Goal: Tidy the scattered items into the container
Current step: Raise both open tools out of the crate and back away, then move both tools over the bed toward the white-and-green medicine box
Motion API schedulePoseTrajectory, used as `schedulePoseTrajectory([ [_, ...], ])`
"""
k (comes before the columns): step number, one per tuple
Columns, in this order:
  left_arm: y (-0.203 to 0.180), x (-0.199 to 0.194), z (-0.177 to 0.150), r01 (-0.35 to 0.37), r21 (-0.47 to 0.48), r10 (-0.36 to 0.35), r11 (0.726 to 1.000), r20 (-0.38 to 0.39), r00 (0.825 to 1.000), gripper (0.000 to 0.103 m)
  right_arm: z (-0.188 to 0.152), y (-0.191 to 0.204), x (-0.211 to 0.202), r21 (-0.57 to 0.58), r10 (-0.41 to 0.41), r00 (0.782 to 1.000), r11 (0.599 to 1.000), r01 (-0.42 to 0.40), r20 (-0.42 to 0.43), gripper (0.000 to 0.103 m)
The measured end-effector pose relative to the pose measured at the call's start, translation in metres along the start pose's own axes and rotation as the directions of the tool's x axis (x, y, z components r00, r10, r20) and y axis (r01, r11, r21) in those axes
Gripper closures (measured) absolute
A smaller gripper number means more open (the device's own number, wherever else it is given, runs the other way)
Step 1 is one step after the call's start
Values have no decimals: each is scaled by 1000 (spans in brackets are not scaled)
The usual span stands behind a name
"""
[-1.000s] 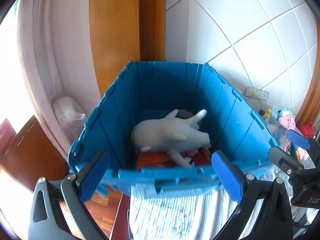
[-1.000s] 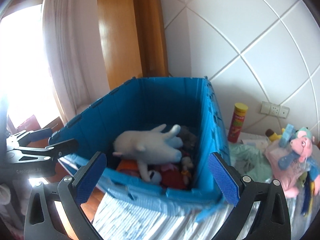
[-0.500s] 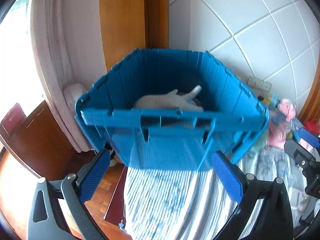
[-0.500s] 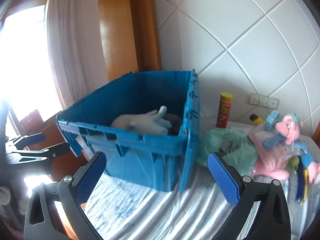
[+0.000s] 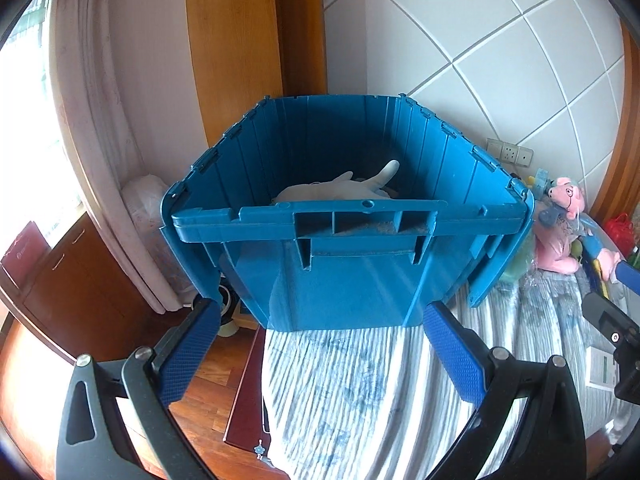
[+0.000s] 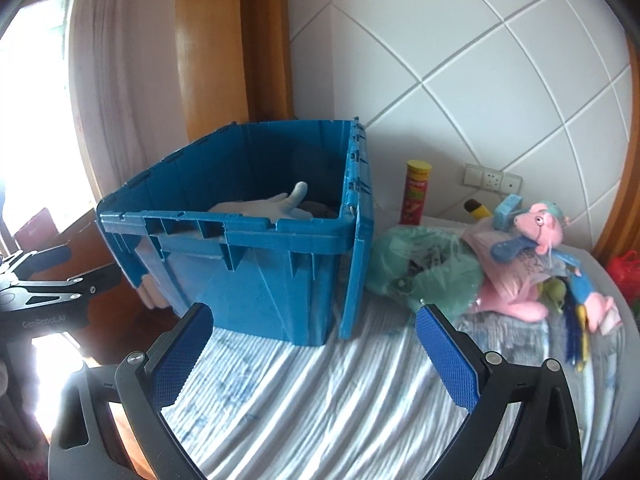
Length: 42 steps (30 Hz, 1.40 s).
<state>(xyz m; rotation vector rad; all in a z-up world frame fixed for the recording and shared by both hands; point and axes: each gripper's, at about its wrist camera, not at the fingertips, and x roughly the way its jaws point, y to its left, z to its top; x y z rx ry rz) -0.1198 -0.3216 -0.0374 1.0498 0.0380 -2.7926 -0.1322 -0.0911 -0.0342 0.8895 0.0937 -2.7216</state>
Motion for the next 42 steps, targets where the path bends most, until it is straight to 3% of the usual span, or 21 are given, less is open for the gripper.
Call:
schedulePoseTrajectory([
  [10,-10,-2,-14,57,68,-56,996,-7,998,0,-26,0,-25,45,-104,994,993,105,-22,0],
  [19,-59,-8,-26,129,121,-127,984,-25,992,0,-59,-46,-53,130,-175,983,975,181,-58,0],
  [27,-135,-33,-44,161,117,-160,980,-16,987,0,-86,-124,-94,163,-208,977,963,215,-55,0],
  [38,-278,-57,-99,247,122,-234,961,-107,966,0,-155,-268,-146,219,-207,970,948,231,-126,0],
  [42,-324,-54,-109,265,153,-245,952,-139,960,0,-182,-317,-160,275,-223,961,925,262,-163,0],
])
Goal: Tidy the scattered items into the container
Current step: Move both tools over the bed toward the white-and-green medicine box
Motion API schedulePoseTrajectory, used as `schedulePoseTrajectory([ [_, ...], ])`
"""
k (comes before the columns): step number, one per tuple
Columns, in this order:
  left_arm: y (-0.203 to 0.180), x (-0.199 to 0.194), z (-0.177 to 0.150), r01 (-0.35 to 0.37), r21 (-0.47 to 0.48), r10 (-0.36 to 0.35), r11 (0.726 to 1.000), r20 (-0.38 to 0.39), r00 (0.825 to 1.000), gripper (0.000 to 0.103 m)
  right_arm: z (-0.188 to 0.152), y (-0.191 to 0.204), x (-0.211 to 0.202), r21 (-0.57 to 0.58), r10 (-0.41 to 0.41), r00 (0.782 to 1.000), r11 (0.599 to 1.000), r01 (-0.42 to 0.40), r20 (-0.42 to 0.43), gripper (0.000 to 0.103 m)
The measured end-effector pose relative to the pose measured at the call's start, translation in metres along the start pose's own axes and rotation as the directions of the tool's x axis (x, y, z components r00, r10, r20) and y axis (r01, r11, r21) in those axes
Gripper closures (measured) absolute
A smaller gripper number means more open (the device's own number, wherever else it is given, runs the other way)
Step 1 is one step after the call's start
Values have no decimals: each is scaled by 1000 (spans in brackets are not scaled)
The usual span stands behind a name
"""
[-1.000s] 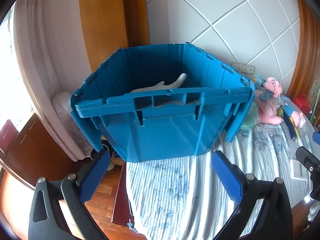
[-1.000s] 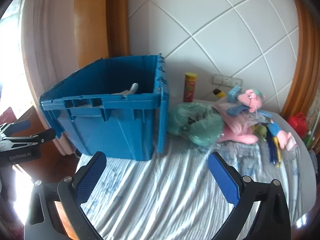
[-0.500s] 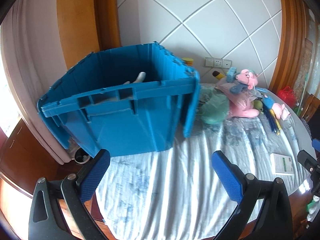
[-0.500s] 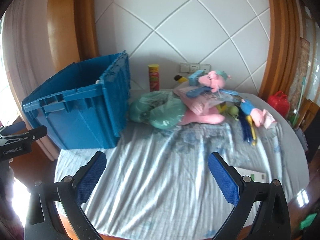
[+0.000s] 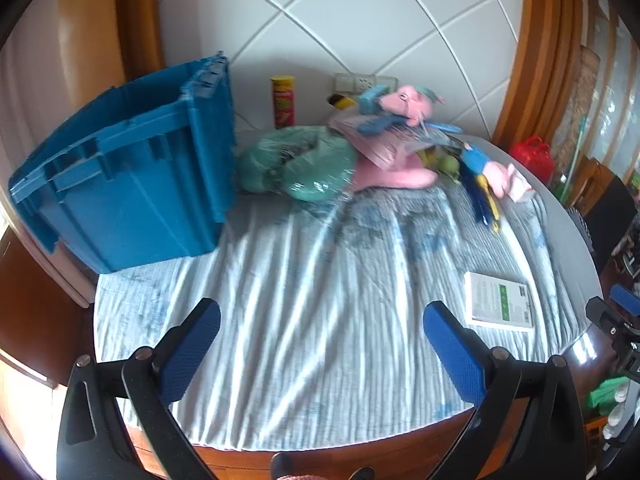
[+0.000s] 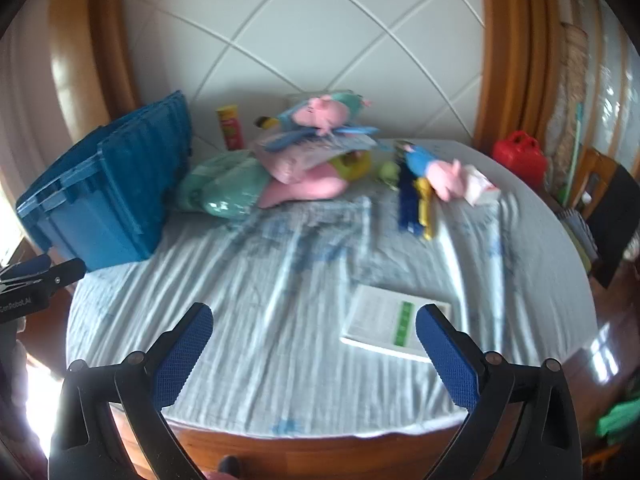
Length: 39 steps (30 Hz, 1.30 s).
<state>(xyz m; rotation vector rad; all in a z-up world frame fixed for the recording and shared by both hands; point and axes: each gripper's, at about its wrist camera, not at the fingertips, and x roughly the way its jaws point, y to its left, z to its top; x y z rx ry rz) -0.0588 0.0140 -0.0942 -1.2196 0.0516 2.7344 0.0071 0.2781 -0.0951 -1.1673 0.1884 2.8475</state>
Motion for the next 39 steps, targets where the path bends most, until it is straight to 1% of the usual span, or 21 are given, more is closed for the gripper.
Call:
schedulePoseTrajectory([
  [5,-47,27,0,29,68,-26,997,-45,999,0,-16,-60,16,95,-31,998,995,36,-52,0],
  [9,-76,63,3,69,98,-58,993,-107,993,0,-22,-98,36,153,-28,996,987,41,-90,0],
  [13,-102,101,7,123,114,-103,986,-168,980,0,-21,-120,57,183,-25,992,982,47,-123,0],
  [18,-134,141,3,161,141,-127,977,-225,966,0,-18,-142,90,200,-36,986,977,68,-163,0],
  [21,-151,157,-3,179,129,-144,975,-244,959,7,-21,-155,111,212,-14,980,976,57,-199,1],
  [22,-157,162,-5,183,122,-149,975,-249,957,7,-21,-159,116,214,-2,978,976,47,-208,2],
  [25,-175,177,-12,195,101,-163,976,-264,951,7,-19,-170,135,201,41,973,980,5,-226,7],
  [26,-180,182,-16,195,94,-164,976,-270,949,7,-19,-174,143,196,59,971,981,-12,-233,13],
  [27,-185,187,-20,193,87,-162,977,-276,947,7,-18,-179,150,192,77,968,981,-30,-241,17],
  [28,-190,192,-24,190,81,-160,978,-283,946,7,-19,-182,158,186,96,963,981,-49,-251,24],
  [30,-199,204,-34,178,69,-150,982,-297,943,7,-21,-188,174,171,133,952,981,-88,-274,24],
  [31,-202,209,-39,171,63,-145,983,-303,942,7,-22,-189,182,163,146,947,981,-102,-287,27],
  [34,-209,224,-51,177,45,-153,983,-323,934,7,-28,-192,205,147,180,928,979,-138,-327,40],
  [35,-211,227,-54,180,44,-156,983,-327,932,7,-29,-193,210,150,189,924,978,-146,-332,42],
  [39,-219,238,-64,197,42,-171,980,-341,924,7,-30,-197,222,153,222,917,972,-180,-332,42],
])
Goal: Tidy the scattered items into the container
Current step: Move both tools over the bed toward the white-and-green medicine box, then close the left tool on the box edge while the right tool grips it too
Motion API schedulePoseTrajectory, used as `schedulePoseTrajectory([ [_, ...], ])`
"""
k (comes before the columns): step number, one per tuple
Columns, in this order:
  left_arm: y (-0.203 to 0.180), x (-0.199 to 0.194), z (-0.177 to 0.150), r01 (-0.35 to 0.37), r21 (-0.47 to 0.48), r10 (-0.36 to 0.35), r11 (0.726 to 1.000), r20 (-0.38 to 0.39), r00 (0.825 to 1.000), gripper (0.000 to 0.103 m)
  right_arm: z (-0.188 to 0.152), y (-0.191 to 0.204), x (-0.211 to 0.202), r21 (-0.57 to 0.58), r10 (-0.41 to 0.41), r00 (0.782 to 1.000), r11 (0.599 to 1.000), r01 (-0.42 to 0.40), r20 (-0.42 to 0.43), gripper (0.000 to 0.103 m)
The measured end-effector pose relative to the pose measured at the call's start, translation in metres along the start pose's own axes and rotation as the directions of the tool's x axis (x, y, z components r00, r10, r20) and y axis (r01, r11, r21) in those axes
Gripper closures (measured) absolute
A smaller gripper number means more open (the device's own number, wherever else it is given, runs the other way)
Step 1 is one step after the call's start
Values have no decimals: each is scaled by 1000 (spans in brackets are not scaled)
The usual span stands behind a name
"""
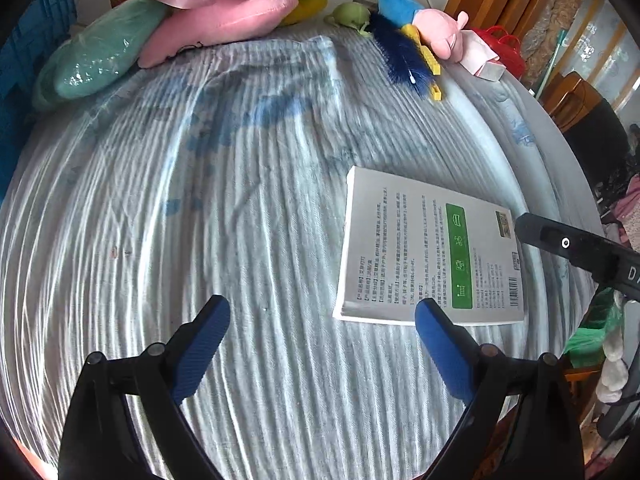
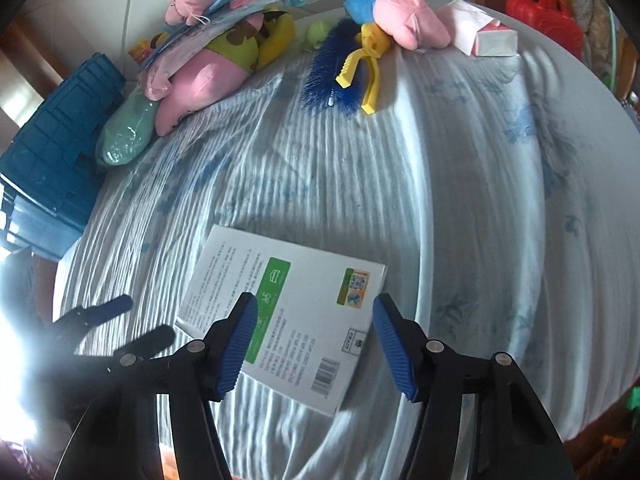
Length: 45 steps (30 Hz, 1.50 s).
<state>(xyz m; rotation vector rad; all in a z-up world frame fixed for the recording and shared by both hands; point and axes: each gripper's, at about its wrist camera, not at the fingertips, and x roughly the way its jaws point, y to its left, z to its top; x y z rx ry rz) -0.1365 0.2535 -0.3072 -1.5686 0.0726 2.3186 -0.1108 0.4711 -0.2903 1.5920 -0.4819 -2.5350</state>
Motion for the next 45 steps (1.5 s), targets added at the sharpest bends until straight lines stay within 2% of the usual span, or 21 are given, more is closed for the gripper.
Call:
schedulePoseTrajectory([
  [6,-8,17,-2,28,-9,-29,1000,-17,999,7,7,-10,17,2,-18,1000,1000,18,-19,41],
  [12,-19,22,0,26,7,-26,1000,5,1000,7,9,-15,31,-14,-4,1000,1000,3,-28,41],
  [16,-35,24,2,54,54,-55,997,15,998,8,8,-14,35,-35,6,1000,999,-6,-19,37],
  [18,-42,24,1,35,66,-37,997,16,999,7,6,-7,36,-54,22,1000,998,-23,-19,33],
  [20,-36,21,2,45,46,-46,998,15,999,17,4,-1,37,-72,42,999,996,-43,-20,31],
  [22,-28,16,4,55,26,-55,998,8,998,33,3,-6,34,-33,82,997,996,-82,-14,31],
  [24,-20,10,7,59,20,-59,998,8,998,37,6,-12,27,1,145,989,989,-145,3,31],
  [26,-18,5,8,50,34,-50,998,13,999,40,10,-9,19,-4,176,984,984,-175,13,31],
  [30,-11,5,3,44,40,-44,998,1,999,45,12,1,22,-26,161,987,987,-161,-1,31],
  [33,-7,10,3,62,39,-61,997,-12,998,45,8,1,37,-16,139,989,990,-140,-45,32],
  [38,-4,14,7,106,38,-104,994,-38,994,42,5,2,39,-15,106,993,994,-107,-44,32],
  [43,-13,9,6,65,58,-64,996,-31,997,41,0,22,42,-110,23,998,994,-29,-52,32],
  [45,-17,-2,6,44,79,-43,996,-8,999,44,0,18,38,-87,53,998,995,-56,-46,32],
])
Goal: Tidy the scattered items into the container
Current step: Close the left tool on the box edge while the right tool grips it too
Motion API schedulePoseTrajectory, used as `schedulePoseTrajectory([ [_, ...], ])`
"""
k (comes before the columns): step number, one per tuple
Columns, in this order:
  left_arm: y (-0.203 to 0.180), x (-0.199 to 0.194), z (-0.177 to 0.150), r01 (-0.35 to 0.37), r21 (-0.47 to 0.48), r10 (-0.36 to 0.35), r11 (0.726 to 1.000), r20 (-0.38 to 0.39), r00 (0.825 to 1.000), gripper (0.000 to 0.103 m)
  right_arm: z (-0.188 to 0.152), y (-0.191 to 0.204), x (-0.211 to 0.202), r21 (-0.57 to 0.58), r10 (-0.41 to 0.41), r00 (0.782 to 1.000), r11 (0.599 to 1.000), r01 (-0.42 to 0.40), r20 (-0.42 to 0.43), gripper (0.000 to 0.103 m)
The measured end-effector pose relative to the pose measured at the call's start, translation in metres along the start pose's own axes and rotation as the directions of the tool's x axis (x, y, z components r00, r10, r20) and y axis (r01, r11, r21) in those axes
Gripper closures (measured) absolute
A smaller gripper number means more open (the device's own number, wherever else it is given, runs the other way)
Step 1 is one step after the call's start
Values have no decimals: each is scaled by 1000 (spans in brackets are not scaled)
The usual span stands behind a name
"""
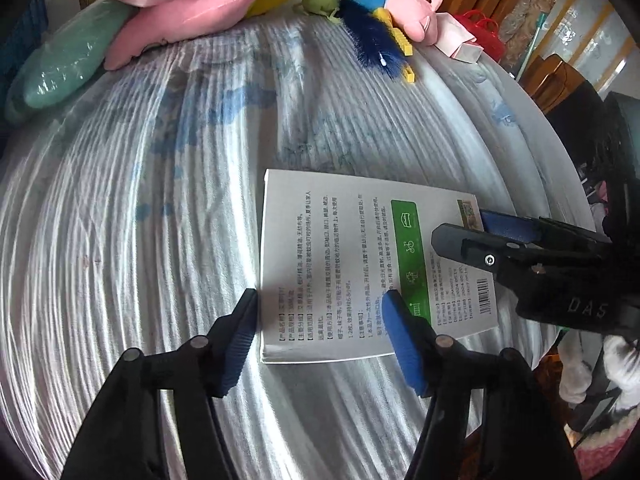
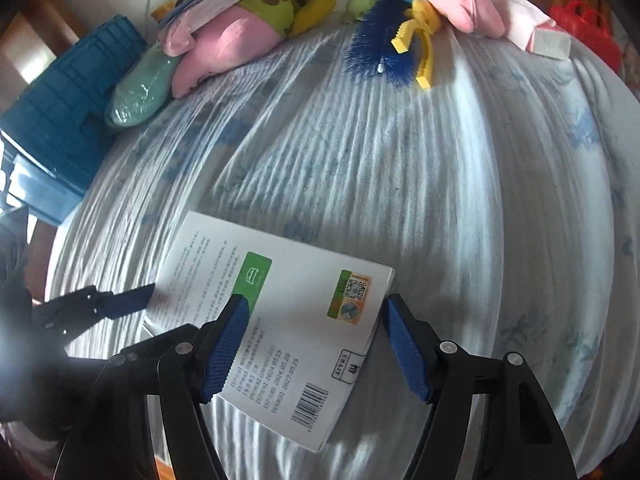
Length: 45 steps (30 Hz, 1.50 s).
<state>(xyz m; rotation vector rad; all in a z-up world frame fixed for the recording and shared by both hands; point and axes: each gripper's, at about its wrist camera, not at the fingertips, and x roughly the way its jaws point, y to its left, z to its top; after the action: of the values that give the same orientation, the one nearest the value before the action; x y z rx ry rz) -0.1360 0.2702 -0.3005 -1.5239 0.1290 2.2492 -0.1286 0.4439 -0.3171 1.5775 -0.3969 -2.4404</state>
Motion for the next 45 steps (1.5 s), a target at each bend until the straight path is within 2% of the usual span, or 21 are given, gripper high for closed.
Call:
schedulePoseTrajectory([
  [5,-2,-33,8,-21,9,20,1000,51,998,44,7,8,-32,-16,47,996,999,-46,77,32],
  [7,-1,-45,11,-29,5,28,1000,72,997,51,12,15,-49,-31,61,992,998,-57,113,32],
  [10,0,-66,14,-45,-7,46,999,111,993,57,19,26,-72,-63,64,985,997,-54,161,32],
  [14,7,-85,14,-62,-24,64,998,128,990,59,27,41,-89,-102,86,978,992,-68,192,34],
  [16,5,-93,12,-30,-15,32,999,139,990,59,27,46,-94,-111,93,976,991,-72,198,34],
  [17,1,-98,11,-5,-7,6,1000,148,989,59,26,47,-97,-112,120,973,989,-99,197,39],
  [18,-5,-101,11,-2,5,2,1000,155,988,59,25,48,-99,-111,183,965,980,-165,186,42],
  [19,-10,-103,12,-14,19,11,1000,159,987,59,23,52,-99,-121,201,963,976,-181,179,42],
  [21,-10,-100,13,-43,3,42,999,148,988,59,20,60,-95,-139,165,971,980,-141,176,43],
  [24,11,-88,8,-76,-66,83,995,113,990,58,19,44,-82,-80,137,980,989,-126,146,42],
  [25,20,-83,6,-91,-89,100,992,96,990,50,17,38,-78,-73,122,983,991,-113,135,42],
  [27,34,-71,0,-119,-127,129,985,73,989,42,15,29,-70,-62,118,987,992,-112,110,42],
  [29,45,-60,-6,-129,-160,138,979,47,989,42,13,22,-61,-52,122,989,992,-117,88,50],
  [30,48,-56,-9,-126,-172,134,977,36,990,42,12,20,-56,-49,127,989,991,-123,77,52],
  [32,54,-46,-14,-110,-189,115,976,18,993,42,11,18,-47,-45,136,989,990,-133,54,65],
  [33,56,-42,-16,-96,-197,100,976,13,995,42,11,18,-42,-45,138,989,990,-136,44,68],
  [39,55,-21,-10,-33,-208,33,978,-3,999,42,13,16,-17,-17,132,991,991,-132,2,69],
  [42,59,-6,-6,-44,-207,39,977,-29,999,42,17,13,-8,-4,122,992,993,-122,-8,69],
  [45,62,3,-3,-17,-207,10,978,-35,999,42,21,9,2,5,102,995,995,-102,-18,69],
])
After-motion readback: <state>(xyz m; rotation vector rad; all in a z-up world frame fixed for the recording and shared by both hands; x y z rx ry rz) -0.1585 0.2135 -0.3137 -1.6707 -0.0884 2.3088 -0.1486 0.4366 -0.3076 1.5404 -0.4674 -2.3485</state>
